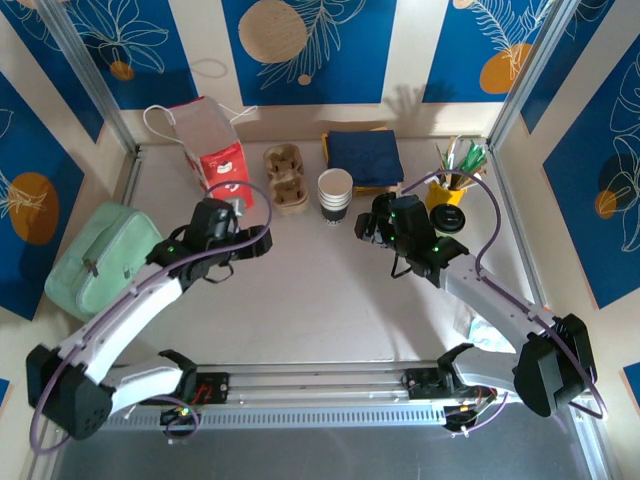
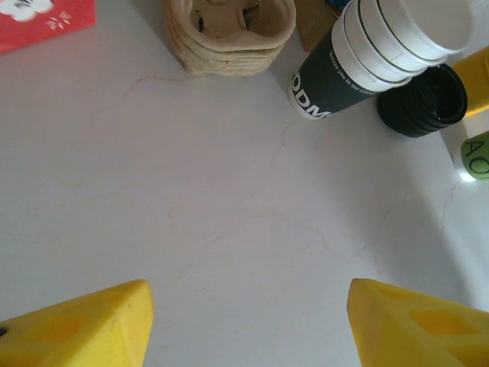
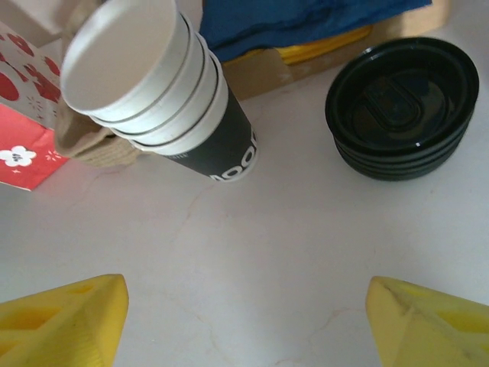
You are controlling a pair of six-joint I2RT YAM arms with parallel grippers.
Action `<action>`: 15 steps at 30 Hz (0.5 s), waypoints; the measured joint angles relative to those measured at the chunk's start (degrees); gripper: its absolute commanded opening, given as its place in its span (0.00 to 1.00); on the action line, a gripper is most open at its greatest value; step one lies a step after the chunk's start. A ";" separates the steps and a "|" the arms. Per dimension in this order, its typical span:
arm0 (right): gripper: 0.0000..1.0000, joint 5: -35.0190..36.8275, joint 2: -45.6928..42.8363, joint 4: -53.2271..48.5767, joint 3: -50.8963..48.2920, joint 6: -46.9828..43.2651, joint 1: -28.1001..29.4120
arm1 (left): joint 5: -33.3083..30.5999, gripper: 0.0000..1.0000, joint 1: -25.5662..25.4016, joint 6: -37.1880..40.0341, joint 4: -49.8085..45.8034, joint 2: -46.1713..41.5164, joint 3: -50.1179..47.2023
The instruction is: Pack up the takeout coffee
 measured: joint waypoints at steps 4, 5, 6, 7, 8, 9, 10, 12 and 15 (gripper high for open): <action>0.82 -0.66 0.17 2.64 -0.15 -0.74 0.00 | 0.26 0.64 -0.37 -1.40 2.80 8.48 5.20; 0.82 -1.05 0.35 3.32 -0.22 -0.98 0.00 | 0.07 0.64 -0.48 -1.68 3.21 10.34 6.45; 0.82 -1.33 0.61 4.09 -0.31 -1.18 0.00 | -0.31 0.64 -0.59 -1.90 3.63 12.44 7.89; 0.82 -1.51 0.85 4.66 -0.46 -1.31 0.00 | -0.61 0.64 -0.70 -2.03 3.98 14.21 9.07; 0.82 -1.73 1.16 5.07 -0.63 -1.49 0.00 | -1.16 0.64 -0.74 -2.14 4.42 16.17 10.34; 0.82 -1.92 1.44 5.51 -0.85 -1.66 0.00 | -2.01 0.64 -0.79 -2.14 4.72 18.18 11.65; 0.82 -1.97 1.64 5.53 -0.92 -1.81 -0.02 | -2.67 0.64 -0.83 -2.12 4.85 19.78 12.72; 0.82 -2.38 1.84 5.68 -1.05 -2.10 -0.35 | -4.72 0.64 -0.85 -2.08 4.98 23.47 15.08; 0.82 -3.04 1.84 5.73 -1.09 -2.25 -1.09 | -7.67 0.64 -0.83 -1.79 4.94 28.06 18.23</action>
